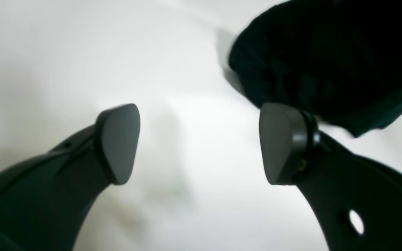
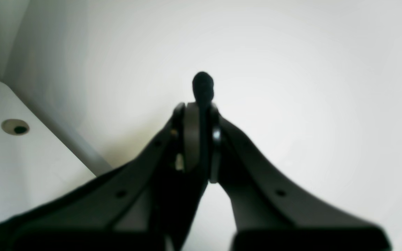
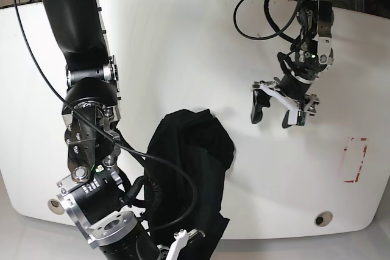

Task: Layout the t-shirt on the table in an organized manner, then fold the t-shirt properly
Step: 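Grasp the opposite end of the t-shirt with the left gripper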

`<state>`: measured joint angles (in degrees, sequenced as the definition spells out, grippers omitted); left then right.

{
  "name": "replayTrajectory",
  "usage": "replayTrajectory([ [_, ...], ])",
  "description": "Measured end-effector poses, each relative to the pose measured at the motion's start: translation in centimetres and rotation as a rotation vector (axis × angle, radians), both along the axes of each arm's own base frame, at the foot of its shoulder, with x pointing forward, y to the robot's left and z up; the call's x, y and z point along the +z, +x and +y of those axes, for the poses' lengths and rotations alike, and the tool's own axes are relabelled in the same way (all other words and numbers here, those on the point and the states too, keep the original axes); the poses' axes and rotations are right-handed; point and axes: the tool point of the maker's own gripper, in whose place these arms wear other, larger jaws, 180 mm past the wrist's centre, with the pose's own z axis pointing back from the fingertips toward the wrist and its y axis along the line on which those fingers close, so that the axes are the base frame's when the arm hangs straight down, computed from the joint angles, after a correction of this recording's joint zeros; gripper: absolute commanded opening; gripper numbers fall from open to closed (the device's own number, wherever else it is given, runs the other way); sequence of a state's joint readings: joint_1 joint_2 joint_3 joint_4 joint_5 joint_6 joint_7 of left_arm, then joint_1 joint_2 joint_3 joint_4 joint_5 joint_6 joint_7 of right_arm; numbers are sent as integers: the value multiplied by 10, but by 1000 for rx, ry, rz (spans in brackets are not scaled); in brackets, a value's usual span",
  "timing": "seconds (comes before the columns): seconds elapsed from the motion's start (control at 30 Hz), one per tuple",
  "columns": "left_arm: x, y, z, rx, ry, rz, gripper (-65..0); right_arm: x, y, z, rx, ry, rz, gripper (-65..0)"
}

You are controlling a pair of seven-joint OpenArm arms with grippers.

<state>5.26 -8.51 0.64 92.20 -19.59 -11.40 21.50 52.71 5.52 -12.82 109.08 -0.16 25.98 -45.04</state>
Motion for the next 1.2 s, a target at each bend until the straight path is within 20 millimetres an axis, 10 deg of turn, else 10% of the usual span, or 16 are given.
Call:
replayTrajectory([
  [0.67, -57, 32, -81, -79, -123, 176, -144, 0, -1, 3, 6, 1, 1, -637],
  [1.2, -62, 52, -127, -109, -195, 178, -183, -3, 0, 3, 7, 2, 7, -637],
])
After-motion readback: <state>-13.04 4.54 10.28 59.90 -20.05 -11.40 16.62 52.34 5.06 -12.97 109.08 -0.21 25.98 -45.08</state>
